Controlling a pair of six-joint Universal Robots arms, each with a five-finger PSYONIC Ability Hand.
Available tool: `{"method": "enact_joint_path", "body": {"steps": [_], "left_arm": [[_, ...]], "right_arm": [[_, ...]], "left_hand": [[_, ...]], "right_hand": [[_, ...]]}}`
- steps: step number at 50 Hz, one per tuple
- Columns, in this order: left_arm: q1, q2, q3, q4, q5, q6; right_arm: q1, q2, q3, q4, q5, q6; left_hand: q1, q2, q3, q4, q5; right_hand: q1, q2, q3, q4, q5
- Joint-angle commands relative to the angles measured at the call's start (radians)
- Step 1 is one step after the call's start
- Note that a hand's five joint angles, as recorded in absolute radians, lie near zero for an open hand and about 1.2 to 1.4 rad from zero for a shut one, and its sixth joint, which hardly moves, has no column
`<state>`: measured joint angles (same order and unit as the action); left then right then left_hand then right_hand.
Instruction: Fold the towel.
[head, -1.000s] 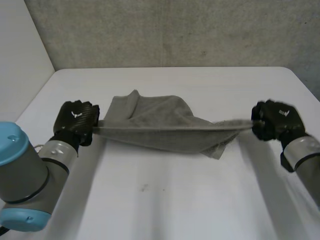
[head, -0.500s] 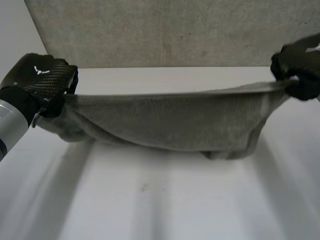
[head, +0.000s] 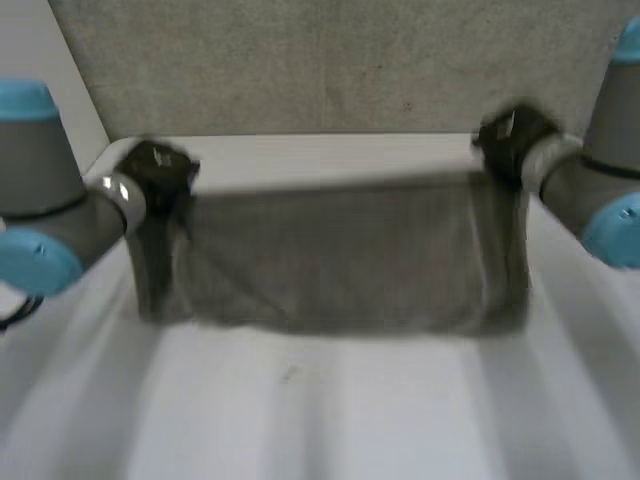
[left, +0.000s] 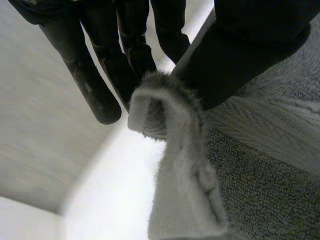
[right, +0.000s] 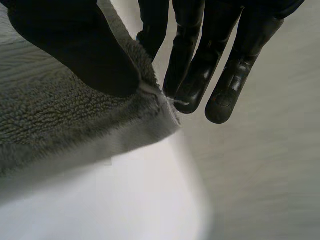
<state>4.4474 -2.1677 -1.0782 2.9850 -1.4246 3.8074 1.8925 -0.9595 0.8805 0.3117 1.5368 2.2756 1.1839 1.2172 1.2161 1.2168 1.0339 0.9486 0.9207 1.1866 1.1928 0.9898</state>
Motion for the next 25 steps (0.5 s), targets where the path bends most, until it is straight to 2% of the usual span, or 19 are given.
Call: {"method": "enact_joint_path", "body": {"steps": [1, 2, 3, 4, 7, 12, 17, 21, 25], "left_arm": [[-0.006, -0.044, 0.464, 0.312, -0.065, -0.015], [-0.006, -0.023, 0.474, 0.412, -0.086, -0.023], [-0.006, -0.023, 0.474, 0.413, -0.086, -0.023], [-0.008, 0.006, 0.466, 0.495, -0.103, -0.037], [-0.006, 0.064, 0.396, 0.572, -0.12, -0.083], [0.003, 0.129, 0.206, 0.574, -0.115, -0.153], [0.003, 0.146, 0.002, 0.577, -0.112, -0.176], [0.0, 0.125, -0.179, 0.61, -0.111, -0.18], [-0.002, 0.064, -0.271, 0.673, -0.109, -0.176]], "right_arm": [[0.019, -0.071, -0.144, -0.617, 0.051, -0.005], [0.019, -0.112, -0.123, -0.714, 0.052, -0.005], [0.019, -0.113, -0.123, -0.715, 0.052, -0.005], [0.019, -0.149, -0.086, -0.771, 0.049, -0.005], [0.019, -0.195, -0.017, -0.775, 0.046, -0.004], [0.02, -0.219, 0.118, -0.746, 0.033, 0.008], [0.014, -0.222, 0.279, -0.74, -0.024, 0.015], [0.013, -0.208, 0.411, -0.735, -0.058, 0.015], [0.016, -0.153, 0.477, -0.735, -0.058, 0.015]], "left_hand": [[0.212, 0.179, 0.18, 0.179, 0.188], [0.212, 0.179, 0.18, 0.179, 0.188], [0.212, 0.179, 0.18, 0.179, 0.188], [0.212, 0.179, 0.18, 0.179, 0.188], [0.212, 0.179, 0.18, 0.179, 0.188], [0.212, 0.179, 0.18, 0.179, 0.188], [0.212, 0.179, 0.18, 0.179, 0.188], [0.212, 0.179, 0.18, 0.179, 0.188], [0.212, 0.179, 0.18, 0.179, 0.188]], "right_hand": [[0.448, 0.476, 0.21, 0.203, 0.232], [0.448, 0.476, 0.21, 0.203, 0.232], [0.448, 0.476, 0.21, 0.203, 0.232], [0.448, 0.476, 0.21, 0.203, 0.232], [0.448, 0.476, 0.21, 0.203, 0.232], [0.448, 0.476, 0.21, 0.203, 0.232], [0.448, 0.476, 0.21, 0.203, 0.232], [0.448, 0.476, 0.21, 0.203, 0.232], [0.448, 0.476, 0.21, 0.203, 0.232]]}}
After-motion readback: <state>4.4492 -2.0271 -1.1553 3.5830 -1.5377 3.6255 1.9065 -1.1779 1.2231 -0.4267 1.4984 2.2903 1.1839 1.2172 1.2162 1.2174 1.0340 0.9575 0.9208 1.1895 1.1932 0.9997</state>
